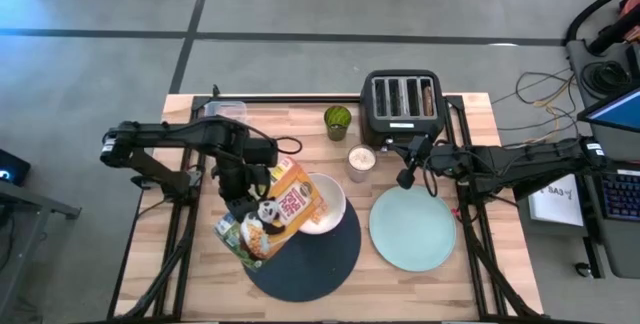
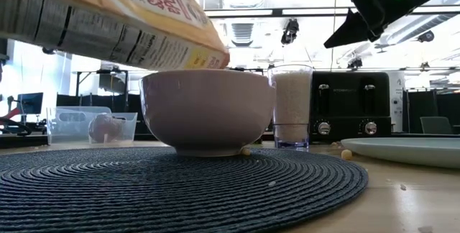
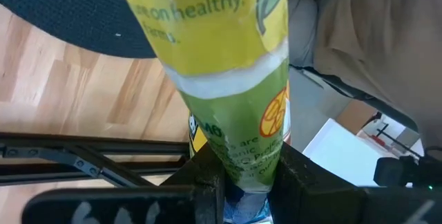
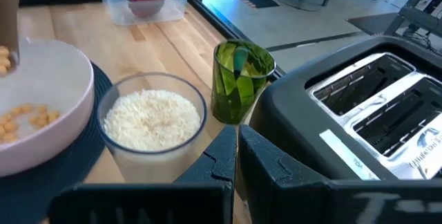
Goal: Arrange a breakfast setting
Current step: Pour the cereal from the yellow cereal box into the white bowl
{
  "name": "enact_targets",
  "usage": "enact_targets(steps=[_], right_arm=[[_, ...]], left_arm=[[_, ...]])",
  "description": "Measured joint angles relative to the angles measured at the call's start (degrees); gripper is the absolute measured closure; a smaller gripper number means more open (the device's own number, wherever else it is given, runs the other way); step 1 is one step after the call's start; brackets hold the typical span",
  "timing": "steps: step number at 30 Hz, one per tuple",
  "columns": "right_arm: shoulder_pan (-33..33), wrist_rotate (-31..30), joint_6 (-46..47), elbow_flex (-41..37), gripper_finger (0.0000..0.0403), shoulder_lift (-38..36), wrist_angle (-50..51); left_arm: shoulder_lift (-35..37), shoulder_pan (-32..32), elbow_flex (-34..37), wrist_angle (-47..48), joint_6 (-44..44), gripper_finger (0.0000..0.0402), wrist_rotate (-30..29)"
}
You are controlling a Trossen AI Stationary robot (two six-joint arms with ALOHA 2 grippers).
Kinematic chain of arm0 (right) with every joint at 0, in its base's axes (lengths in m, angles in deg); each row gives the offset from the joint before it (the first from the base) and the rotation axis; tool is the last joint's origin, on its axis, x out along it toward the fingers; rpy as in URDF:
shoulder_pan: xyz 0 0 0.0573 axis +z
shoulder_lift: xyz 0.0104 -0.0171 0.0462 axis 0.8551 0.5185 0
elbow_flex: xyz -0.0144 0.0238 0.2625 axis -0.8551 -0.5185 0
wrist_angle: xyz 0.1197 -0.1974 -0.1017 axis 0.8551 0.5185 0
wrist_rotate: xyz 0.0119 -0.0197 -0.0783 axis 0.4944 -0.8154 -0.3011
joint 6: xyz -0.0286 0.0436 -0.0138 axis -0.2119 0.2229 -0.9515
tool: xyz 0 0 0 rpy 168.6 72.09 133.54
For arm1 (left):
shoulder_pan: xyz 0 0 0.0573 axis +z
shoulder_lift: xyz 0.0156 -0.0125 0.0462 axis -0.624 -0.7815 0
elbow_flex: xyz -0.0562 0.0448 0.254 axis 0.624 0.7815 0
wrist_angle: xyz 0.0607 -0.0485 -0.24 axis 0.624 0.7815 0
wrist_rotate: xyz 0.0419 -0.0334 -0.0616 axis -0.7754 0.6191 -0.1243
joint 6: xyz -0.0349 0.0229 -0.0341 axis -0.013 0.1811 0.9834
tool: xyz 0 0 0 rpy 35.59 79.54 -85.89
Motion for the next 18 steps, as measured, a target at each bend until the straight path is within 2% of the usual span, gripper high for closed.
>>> enact_targets(steps=[6,13,18], right_arm=[[0.0,-0.06,-0.57,0.0,0.0394,0.0,0.74],[0.0,-3.48,-6.22,0.0,0.0394,-0.04,-1.55],[-0.02,-3.58,-10.91,0.0,0.0394,-0.07,-4.91]], left_arm=[[-0.15,-0.84,0.17,-0.08,0.51,0.0352,0.17],[-0.02,-0.94,0.2,0.05,1.18,0.0352,0.81],[0.16,-0.85,0.06,-1.23,2.9,0.0352,1.64]])
